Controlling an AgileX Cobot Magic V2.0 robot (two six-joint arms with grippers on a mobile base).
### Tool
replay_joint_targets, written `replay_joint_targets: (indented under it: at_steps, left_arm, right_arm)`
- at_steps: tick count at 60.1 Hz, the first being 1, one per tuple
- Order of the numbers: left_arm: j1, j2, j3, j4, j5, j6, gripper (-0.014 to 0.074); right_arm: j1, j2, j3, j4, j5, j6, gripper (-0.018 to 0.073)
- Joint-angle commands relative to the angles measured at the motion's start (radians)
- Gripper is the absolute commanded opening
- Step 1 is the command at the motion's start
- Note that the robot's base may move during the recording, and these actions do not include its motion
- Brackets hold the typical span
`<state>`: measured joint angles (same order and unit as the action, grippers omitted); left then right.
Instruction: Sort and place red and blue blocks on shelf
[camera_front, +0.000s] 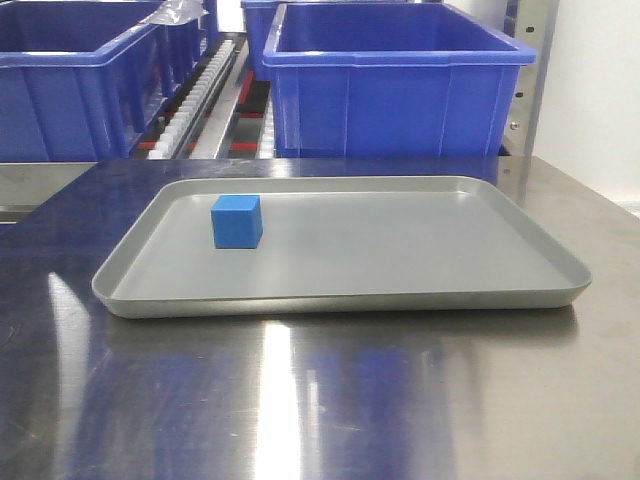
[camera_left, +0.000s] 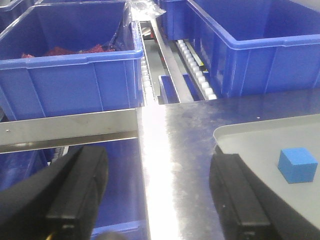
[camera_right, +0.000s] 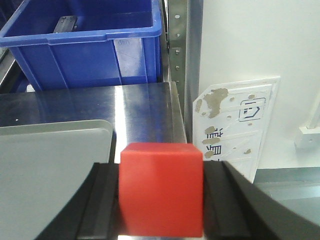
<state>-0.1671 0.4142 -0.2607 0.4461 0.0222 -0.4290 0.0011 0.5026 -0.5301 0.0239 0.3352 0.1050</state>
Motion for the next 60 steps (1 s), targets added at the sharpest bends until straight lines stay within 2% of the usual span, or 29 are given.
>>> replay_joint_targets:
  at_steps: [1, 8, 11, 13, 16, 23, 28, 30, 32, 33, 35, 37, 39, 60]
  left_arm:
    - [0.001, 0.004, -0.030, -0.009, -0.117, 0.000, 0.0167]
    - [0.001, 0.004, -0.030, -0.014, -0.168, -0.005, 0.0400]
    - [0.001, 0.004, -0.030, -0.047, -0.172, -0.009, 0.0503]
    - [0.001, 0.004, -0.030, -0.068, -0.166, -0.009, 0.0556]
    - [0.001, 0.004, -0.030, -0.083, -0.156, -0.009, 0.0587]
    - [0.001, 0.004, -0.030, -0.083, -0.146, -0.009, 0.0559]
    - [0.001, 0.004, -0.030, -0.083, -0.144, -0.009, 0.0475]
    - [0.001, 0.004, -0.030, -0.083, -0.143, -0.009, 0.0387]
    - [0.001, 0.004, -0.030, -0.083, -0.138, -0.009, 0.0253]
    - [0.001, 0.004, -0.030, -0.083, -0.134, -0.009, 0.0157]
    - [0.001, 0.004, -0.030, -0.076, -0.132, -0.007, 0.0038]
    - [0.001, 0.004, -0.030, -0.062, -0.127, -0.004, 0.0100]
    - [0.001, 0.004, -0.030, -0.064, -0.122, -0.004, 0.0118]
    - [0.001, 0.004, -0.030, -0.064, -0.113, -0.004, 0.0094]
  right_arm:
    - [-0.007, 0.001, -0.026, -0.010, -0.093, -0.002, 0.0059]
    - [-0.007, 0.001, -0.026, -0.010, -0.093, -0.002, 0.0059]
    - [-0.007, 0.001, -0.026, -0.010, -0.093, -0.002, 0.0059]
    - [-0.007, 0.001, -0.026, -0.010, -0.093, -0.002, 0.0059]
    - [-0.007, 0.001, -0.026, -0.010, -0.093, -0.002, 0.0059]
    - [-0.007, 0.001, -0.026, -0.010, -0.093, -0.002, 0.0059]
    - [-0.007, 0.001, -0.026, -0.010, -0.093, -0.002, 0.0059]
    - [-0.007, 0.001, -0.026, -0.010, -0.093, -0.002, 0.0059]
    - [-0.007, 0.001, -0.026, -0.010, -0.093, -0.002, 0.0059]
    - [-0.007, 0.001, -0.026, -0.010, -0.093, -0.002, 0.0059]
    - [-0.007, 0.001, -0.026, -0.010, -0.093, -0.002, 0.0059]
    - [-0.007, 0.001, -0.026, -0.010, -0.093, -0.002, 0.0059]
    - [-0.007, 0.001, -0.026, -0.010, -0.093, -0.002, 0.0059]
    - [-0.007, 0.001, -0.026, -0.010, -0.093, -0.002, 0.0059]
